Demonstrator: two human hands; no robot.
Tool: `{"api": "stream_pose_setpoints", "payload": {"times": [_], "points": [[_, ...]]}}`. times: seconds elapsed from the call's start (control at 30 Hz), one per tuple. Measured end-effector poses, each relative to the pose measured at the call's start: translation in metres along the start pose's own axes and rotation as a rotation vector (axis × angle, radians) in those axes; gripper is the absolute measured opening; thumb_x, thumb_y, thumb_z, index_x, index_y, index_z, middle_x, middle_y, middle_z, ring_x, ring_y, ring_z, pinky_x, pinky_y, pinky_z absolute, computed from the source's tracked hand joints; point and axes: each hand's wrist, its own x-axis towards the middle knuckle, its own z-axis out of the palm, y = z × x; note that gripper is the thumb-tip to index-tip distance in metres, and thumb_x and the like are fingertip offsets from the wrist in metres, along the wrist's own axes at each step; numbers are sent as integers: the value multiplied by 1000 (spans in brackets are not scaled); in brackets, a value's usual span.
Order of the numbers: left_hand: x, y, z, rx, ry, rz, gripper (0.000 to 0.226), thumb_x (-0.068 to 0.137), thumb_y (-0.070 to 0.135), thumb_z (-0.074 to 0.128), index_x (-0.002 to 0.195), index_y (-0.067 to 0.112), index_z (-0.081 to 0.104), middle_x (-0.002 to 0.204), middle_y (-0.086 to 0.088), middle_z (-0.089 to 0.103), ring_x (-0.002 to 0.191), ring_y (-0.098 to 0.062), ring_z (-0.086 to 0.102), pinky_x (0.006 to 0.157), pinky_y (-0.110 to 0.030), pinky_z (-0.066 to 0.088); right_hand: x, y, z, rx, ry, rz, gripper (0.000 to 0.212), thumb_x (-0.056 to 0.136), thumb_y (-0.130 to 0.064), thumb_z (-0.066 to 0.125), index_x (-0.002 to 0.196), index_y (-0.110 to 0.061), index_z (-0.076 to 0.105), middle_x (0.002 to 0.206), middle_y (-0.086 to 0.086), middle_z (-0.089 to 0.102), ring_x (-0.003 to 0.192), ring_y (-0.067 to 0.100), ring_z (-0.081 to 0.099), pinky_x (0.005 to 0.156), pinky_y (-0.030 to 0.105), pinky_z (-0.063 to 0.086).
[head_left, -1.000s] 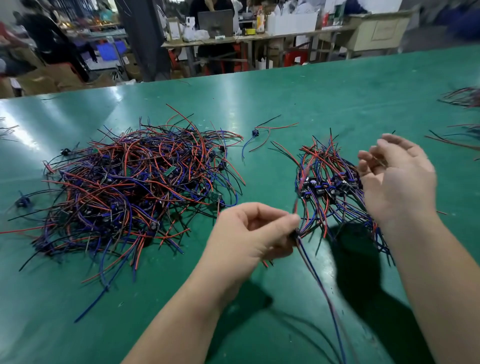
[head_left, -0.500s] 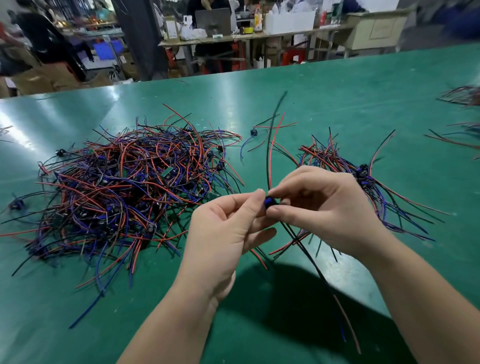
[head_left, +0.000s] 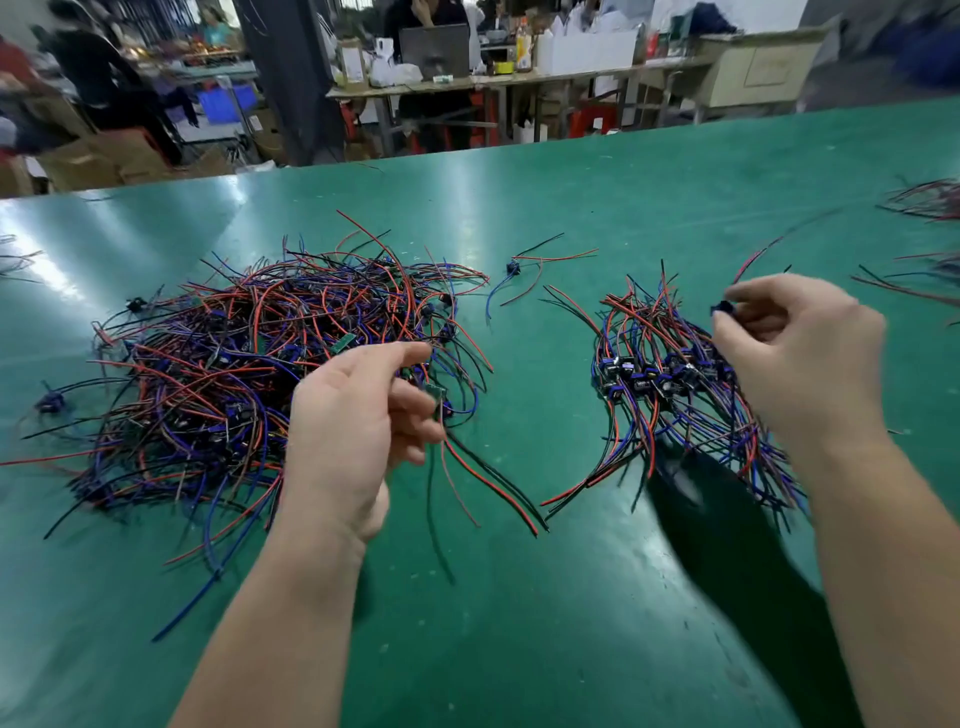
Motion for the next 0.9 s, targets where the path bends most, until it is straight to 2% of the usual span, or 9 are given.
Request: {"api": "stream_pose_setpoints", "payload": {"times": [0.13, 0.2, 0.3, 0.37, 0.43, 0.6, 0.7, 0.8, 0.9], "points": [[8, -23, -9, 916, 113, 309, 29, 84, 39, 59, 67, 17, 62, 57, 3, 63, 60, -21, 62, 59, -26, 46, 0, 11, 10, -236, -325, 69, 9, 75, -9, 72, 84, -10, 73, 81, 10, 69, 80, 26, 61, 76, 28, 45], [6, -34, -6, 1186, 54, 263, 41, 81, 53, 58, 65, 16, 60, 62, 2, 63, 69, -23, 62, 63, -27, 45, -2, 14, 16, -338, -497, 124, 8, 74, -11, 74, 82, -13, 71, 83, 9, 68, 83, 27, 60, 73, 27, 43], [10, -50, -4, 1399, -28, 175, 53, 80, 58, 59, 59, 10, 47, 59, -5, 52, 62, -28, 53, 57, -28, 39, -3, 15, 17, -372, -470, 150, 5, 75, -10, 72, 75, -15, 71, 80, 9, 69, 82, 29, 60, 74, 30, 47], [15, -54, -6, 1406, -65, 161, 54, 84, 51, 60, 56, 10, 37, 57, -11, 49, 60, -30, 50, 56, -30, 41, -3, 15, 16, -356, -421, 173, 11, 75, -9, 71, 69, -18, 69, 76, 8, 68, 79, 29, 60, 71, 29, 46], [17, -55, -8, 1312, -114, 168, 50, 89, 41, 56, 56, 6, 43, 52, -7, 55, 59, -27, 57, 60, -30, 49, -3, 17, 19, -349, -434, 218, 14, 75, -9, 71, 67, -19, 66, 74, 7, 66, 77, 27, 56, 69, 26, 40], [13, -51, 6, 678, -122, 320, 36, 94, 35, 53, 67, 12, 56, 58, 1, 65, 46, -13, 64, 53, -26, 51, -3, 13, 23, -307, -379, 118, 3, 80, -13, 68, 82, -12, 71, 72, 3, 60, 74, 24, 52, 67, 25, 34], [3, -46, 13, 415, -129, 478, 29, 92, 38, 56, 70, 18, 58, 68, 3, 67, 49, -10, 66, 47, -20, 49, -11, -5, 25, 93, -309, 128, 16, 89, -25, 61, 80, -14, 70, 63, -5, 64, 59, 14, 59, 58, 24, 40], [-5, -48, 20, 437, -232, 636, 25, 89, 37, 59, 73, 17, 63, 72, 0, 65, 60, -18, 66, 56, -29, 52, -26, -35, 31, 740, -663, 423, 35, 93, -38, 51, 98, -7, 67, 73, 6, 70, 53, 14, 60, 53, 22, 47], [-13, -55, 28, 587, -434, 850, 24, 88, 30, 61, 74, 11, 67, 79, 6, 58, 74, -17, 60, 67, -29, 49, -40, -49, 38, 1053, -874, 541, 38, 77, -40, 57, 97, -8, 64, 81, 14, 67, 60, 18, 59, 49, 20, 48]]}}
